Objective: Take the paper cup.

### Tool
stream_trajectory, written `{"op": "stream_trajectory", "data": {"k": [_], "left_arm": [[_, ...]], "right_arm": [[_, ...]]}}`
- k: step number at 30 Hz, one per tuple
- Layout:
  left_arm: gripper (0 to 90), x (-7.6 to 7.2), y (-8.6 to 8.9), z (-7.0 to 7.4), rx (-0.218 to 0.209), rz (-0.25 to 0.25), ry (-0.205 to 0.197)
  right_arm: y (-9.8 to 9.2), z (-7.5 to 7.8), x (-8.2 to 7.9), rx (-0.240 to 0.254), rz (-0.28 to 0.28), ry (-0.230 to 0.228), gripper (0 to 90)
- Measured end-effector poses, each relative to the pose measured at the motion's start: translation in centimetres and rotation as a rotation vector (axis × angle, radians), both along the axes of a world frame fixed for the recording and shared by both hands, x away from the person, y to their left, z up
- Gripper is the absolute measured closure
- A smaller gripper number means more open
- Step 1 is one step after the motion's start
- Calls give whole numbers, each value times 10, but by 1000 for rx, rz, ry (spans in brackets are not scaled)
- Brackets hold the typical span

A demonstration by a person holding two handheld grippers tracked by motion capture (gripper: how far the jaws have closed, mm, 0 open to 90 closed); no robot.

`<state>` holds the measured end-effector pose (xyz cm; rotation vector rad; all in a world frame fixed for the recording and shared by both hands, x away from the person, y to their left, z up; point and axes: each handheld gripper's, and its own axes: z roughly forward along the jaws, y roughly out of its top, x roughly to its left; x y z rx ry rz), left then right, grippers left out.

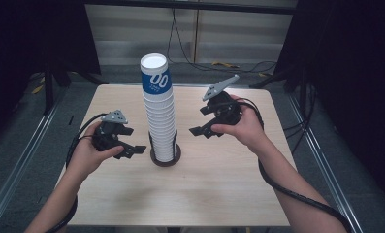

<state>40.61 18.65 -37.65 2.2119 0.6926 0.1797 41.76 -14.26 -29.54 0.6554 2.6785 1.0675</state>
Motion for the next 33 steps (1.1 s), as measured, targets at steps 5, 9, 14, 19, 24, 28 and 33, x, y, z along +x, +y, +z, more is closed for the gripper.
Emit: {"op": "stream_trajectory", "data": {"k": [5, 9, 14, 19, 24, 28, 33], "left_arm": [[159, 2, -3, 8, -16, -4, -1], [159, 4, -4, 15, -16, -11, -5], [159, 7, -4, 22, -37, 1, -12], [159, 10, -4, 28, -41, 3, -10], [159, 13, -6, 31, -51, 8, -20], [159, 15, -8, 30, -46, 4, -22], [159, 17, -8, 31, -47, 2, -20]], "right_arm": [[9, 13, 2, -4, 18, -8, 166], [16, 22, 4, -14, 36, -15, 163], [23, 34, 7, 4, 49, -25, 162], [31, 45, 9, 15, 50, -26, 162], [35, 50, 15, 29, 47, -24, 155], [38, 54, 18, 46, 51, -24, 154], [44, 57, 20, 74, 53, -23, 142]]}}
